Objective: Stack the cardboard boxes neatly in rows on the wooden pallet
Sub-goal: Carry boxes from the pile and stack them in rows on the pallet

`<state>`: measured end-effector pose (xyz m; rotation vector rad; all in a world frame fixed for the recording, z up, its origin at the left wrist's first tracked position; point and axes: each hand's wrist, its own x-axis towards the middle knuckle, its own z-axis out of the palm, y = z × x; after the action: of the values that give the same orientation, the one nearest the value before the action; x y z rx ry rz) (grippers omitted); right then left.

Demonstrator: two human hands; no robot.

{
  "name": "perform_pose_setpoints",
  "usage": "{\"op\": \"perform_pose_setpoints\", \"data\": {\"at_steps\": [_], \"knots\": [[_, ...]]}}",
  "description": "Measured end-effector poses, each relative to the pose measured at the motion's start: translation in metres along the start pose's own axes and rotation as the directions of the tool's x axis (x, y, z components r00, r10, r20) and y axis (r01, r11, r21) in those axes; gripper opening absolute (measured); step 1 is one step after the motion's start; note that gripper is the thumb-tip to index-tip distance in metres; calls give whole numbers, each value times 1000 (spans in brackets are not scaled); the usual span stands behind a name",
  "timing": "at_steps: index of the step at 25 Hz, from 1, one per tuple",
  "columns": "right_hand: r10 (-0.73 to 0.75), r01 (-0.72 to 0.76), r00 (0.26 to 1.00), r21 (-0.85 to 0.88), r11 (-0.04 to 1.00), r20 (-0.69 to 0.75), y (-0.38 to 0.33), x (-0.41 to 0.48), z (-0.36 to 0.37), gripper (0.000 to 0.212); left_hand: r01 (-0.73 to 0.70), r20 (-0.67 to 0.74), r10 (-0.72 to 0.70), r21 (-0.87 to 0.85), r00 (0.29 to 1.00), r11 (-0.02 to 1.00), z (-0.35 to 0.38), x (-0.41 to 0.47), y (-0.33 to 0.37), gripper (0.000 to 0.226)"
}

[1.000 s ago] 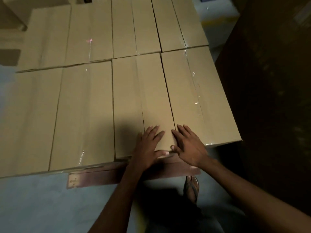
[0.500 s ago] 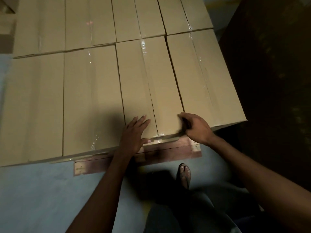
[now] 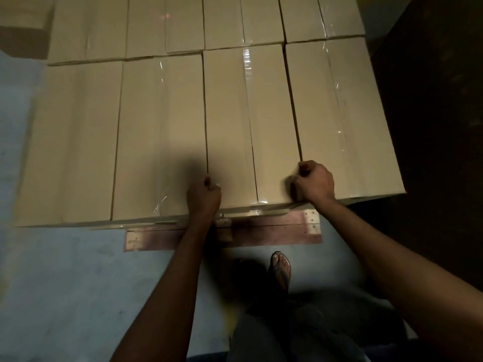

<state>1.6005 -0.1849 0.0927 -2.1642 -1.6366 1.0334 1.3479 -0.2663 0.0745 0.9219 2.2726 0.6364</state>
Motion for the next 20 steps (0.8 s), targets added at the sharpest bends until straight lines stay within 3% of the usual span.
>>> {"op": "perform_pose_setpoints", "data": {"at_steps": [5,20], "knots": [[61,-62,998,21,998,14,4,1,-2,44,106,9,-106,-23,994,994,-7,11,0,27],[48,-44,998,-80,996,40,5,-6,-4,45,131,50,-128,-51,991,990,-12,3,-11,27]]}}
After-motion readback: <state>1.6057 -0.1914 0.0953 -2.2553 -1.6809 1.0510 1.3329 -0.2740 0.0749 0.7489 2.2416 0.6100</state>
